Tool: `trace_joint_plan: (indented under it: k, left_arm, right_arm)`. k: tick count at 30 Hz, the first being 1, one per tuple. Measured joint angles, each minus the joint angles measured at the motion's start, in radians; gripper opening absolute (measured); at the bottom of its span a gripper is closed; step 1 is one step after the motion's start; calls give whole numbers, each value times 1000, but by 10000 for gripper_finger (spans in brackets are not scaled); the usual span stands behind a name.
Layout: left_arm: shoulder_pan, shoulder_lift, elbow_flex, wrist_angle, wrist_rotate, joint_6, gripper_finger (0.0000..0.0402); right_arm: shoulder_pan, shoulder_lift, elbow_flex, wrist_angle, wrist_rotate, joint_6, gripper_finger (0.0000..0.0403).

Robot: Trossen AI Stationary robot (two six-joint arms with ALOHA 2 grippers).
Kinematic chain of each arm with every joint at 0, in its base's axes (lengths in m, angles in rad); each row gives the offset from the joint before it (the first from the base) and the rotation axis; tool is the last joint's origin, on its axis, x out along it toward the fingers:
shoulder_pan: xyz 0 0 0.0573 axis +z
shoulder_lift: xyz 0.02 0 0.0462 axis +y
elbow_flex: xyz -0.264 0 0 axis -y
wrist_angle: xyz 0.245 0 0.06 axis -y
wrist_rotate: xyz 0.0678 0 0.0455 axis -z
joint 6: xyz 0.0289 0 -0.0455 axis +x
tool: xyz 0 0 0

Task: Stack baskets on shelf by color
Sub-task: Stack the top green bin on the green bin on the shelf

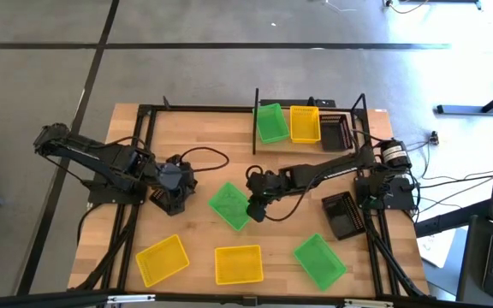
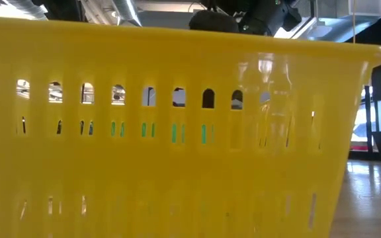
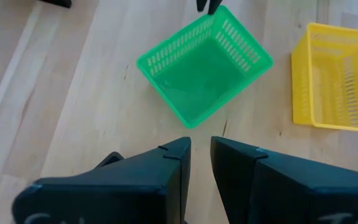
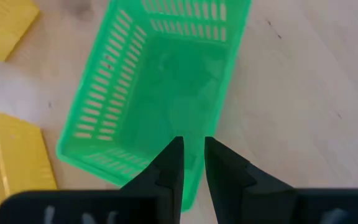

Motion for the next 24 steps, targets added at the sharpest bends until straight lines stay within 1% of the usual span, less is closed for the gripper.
trace_joint_plan:
  k: [4,16,24]
  left_arm:
    - [-4,0,0,0,-10,0,55]
    - [-3,0,0,-1,-14,1,55]
    - [-3,0,0,-1,-18,1,55]
  right_arm:
    - [0,19,0,4,46,42,62]
    - [-14,36,0,17,48,38,62]
    - [-14,78,2,30,39,41,62]
